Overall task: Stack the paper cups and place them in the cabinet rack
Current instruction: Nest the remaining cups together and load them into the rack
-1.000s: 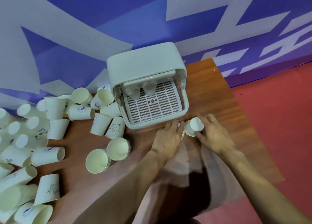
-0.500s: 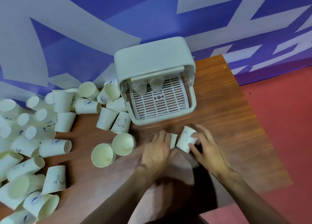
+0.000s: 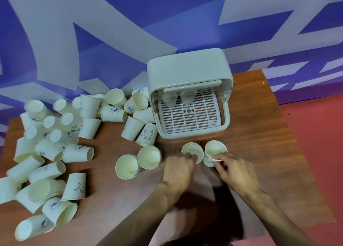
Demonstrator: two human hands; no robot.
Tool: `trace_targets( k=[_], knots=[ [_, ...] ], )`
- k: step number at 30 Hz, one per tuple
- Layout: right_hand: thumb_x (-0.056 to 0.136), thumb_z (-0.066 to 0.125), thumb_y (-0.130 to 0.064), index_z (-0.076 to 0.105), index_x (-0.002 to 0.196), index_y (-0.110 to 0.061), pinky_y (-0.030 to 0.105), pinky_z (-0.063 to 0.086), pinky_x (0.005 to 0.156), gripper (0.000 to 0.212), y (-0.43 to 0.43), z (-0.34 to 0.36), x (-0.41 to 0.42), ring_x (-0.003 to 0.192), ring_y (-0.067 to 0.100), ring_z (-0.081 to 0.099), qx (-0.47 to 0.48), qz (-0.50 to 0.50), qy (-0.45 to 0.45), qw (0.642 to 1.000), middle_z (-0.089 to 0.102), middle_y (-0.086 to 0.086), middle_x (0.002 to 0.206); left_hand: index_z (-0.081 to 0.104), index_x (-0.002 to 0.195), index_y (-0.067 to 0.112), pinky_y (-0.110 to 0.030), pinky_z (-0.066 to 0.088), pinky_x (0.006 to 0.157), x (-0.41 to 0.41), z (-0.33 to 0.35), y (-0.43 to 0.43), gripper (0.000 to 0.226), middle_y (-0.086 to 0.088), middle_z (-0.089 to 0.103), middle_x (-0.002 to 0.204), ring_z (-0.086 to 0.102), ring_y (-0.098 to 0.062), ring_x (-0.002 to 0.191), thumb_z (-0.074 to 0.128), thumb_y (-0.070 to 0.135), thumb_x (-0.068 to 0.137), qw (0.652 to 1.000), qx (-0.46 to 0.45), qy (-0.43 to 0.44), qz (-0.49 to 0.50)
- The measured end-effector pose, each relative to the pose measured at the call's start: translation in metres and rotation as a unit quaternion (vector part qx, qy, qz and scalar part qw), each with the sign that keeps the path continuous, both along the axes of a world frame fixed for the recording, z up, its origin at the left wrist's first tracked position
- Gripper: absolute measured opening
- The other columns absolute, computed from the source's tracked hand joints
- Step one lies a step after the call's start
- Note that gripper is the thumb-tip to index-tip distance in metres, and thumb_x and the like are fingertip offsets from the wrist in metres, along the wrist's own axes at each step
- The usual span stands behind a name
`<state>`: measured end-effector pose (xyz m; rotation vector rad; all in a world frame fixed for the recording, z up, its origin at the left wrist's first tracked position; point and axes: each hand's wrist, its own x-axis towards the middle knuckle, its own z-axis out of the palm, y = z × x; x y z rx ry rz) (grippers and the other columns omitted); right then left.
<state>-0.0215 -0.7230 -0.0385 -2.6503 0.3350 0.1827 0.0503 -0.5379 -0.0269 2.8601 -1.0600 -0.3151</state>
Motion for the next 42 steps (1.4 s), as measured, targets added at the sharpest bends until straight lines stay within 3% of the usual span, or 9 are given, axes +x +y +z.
trace_targets(
  k=[3,8,12,18,22,25,29,32,42],
  knots=[
    [0.083,0.072,-0.034,0.066,0.096,-0.036,0.028,0.045,0.059,0.015,0.01,0.012,0.007,0.08,0.01,0.069,-0.017,0.017,-0.043,0.999,0.069,-0.02,0.094,0.061,0.074,0.023,-0.026,0.042,0.046,-0.005,0.012,0.014,0.017,0.003,0.062,0.064,0.061,-0.02,0.058,0.074,0.033,0.071,0.997,-0.065,-0.011,0.031],
    [0.082,0.068,-0.032,0.068,0.091,-0.036,0.022,0.031,0.055,0.01,0.039,0.041,0.028,0.069,0.012,0.067,-0.043,0.055,-0.134,0.988,0.066,-0.017,0.081,0.057,0.076,0.024,-0.029,0.04,0.046,-0.004,0.043,0.041,0.016,0.007,0.058,0.068,0.056,-0.017,0.065,0.063,0.037,0.082,0.983,-0.133,-0.074,0.1],
    [0.08,0.066,-0.03,0.07,0.087,-0.031,0.021,0.031,0.052,0.008,0.062,0.059,0.05,0.06,0.011,0.06,-0.034,0.085,-0.208,0.974,0.061,-0.012,0.071,0.06,0.079,0.024,-0.032,0.041,0.049,0.007,0.057,0.068,0.014,0.007,0.059,0.07,0.056,-0.017,0.068,0.06,0.037,0.085,0.971,-0.152,-0.113,0.144],
    [0.084,0.069,-0.024,0.073,0.091,-0.028,0.025,0.046,0.05,0.009,0.097,0.071,0.064,0.064,0.005,0.058,0.023,0.123,-0.28,0.952,0.065,-0.014,0.076,0.063,0.081,0.027,-0.035,0.041,0.046,-0.001,0.085,0.117,0.013,0.009,0.063,0.075,0.057,-0.013,0.069,0.064,0.037,0.089,0.944,-0.187,-0.149,0.227],
    [0.084,0.072,-0.021,0.074,0.089,-0.025,0.013,0.035,0.06,0.006,0.119,0.074,0.063,0.07,0.004,0.054,0.057,0.18,-0.3,0.935,0.065,-0.016,0.078,0.064,0.079,0.027,-0.028,0.037,0.045,-0.021,0.092,0.153,0.012,0.01,0.06,0.071,0.054,-0.01,0.066,0.072,0.035,0.084,0.926,-0.186,-0.161,0.286],
    [0.083,0.074,-0.019,0.074,0.087,-0.025,0.011,0.029,0.063,0.007,0.128,0.069,0.062,0.069,0.003,0.053,0.078,0.217,-0.304,0.924,0.062,-0.016,0.076,0.064,0.077,0.026,-0.028,0.039,0.043,-0.034,0.084,0.171,0.011,0.009,0.06,0.069,0.055,-0.013,0.068,0.072,0.03,0.083,0.93,-0.174,-0.163,0.279],
    [0.083,0.074,-0.016,0.073,0.088,-0.025,0.022,0.046,0.056,0.01,0.134,0.055,0.061,0.068,0.002,0.055,0.08,0.245,-0.295,0.92,0.064,-0.016,0.081,0.06,0.075,0.025,-0.031,0.036,0.041,-0.038,0.067,0.182,0.016,0.007,0.058,0.068,0.054,-0.017,0.066,0.062,0.032,0.09,0.955,-0.123,-0.152,0.223],
    [0.086,0.071,-0.02,0.072,0.091,-0.027,0.028,0.052,0.06,0.009,0.134,0.043,0.06,0.078,0.003,0.062,0.066,0.253,-0.259,0.93,0.068,-0.017,0.089,0.059,0.076,0.025,-0.031,0.035,0.046,-0.033,0.058,0.184,0.014,0.007,0.058,0.07,0.054,-0.019,0.064,0.061,0.03,0.089,0.963,-0.112,-0.137,0.204],
    [0.093,0.06,-0.038,0.067,0.096,-0.032,0.03,0.052,0.062,0.01,0.14,0.02,0.055,0.093,0.006,0.064,0.044,0.265,-0.139,0.953,0.066,-0.018,0.096,0.06,0.08,0.024,-0.033,0.04,0.054,-0.035,0.053,0.186,0.014,0.009,0.059,0.078,0.054,-0.019,0.075,0.055,0.027,0.093,0.956,-0.137,-0.142,0.218]
  ],
)
